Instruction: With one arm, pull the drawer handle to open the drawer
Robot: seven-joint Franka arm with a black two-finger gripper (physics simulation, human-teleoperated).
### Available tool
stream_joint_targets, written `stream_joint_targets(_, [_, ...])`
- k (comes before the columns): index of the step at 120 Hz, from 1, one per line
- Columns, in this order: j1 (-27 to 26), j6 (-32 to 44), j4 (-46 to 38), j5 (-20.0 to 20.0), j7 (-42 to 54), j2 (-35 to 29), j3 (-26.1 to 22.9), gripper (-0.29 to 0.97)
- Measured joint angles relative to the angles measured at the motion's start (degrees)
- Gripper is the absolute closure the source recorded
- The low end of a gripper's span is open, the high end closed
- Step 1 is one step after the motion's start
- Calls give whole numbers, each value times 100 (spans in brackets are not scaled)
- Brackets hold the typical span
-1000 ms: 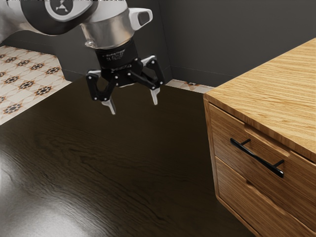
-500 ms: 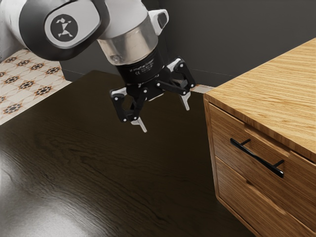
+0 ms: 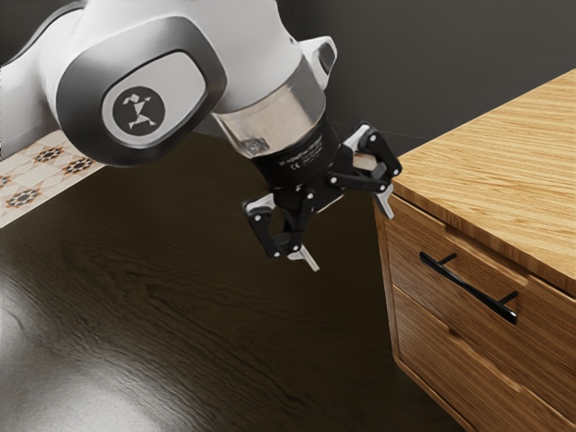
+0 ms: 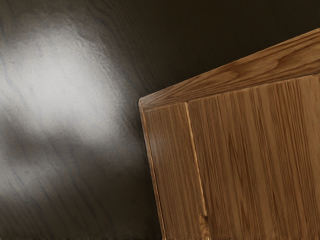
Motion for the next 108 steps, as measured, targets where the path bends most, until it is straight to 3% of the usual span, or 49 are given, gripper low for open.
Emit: stream_joint_targets(108, [-599,695,-234,-16,-627,185,-17,0])
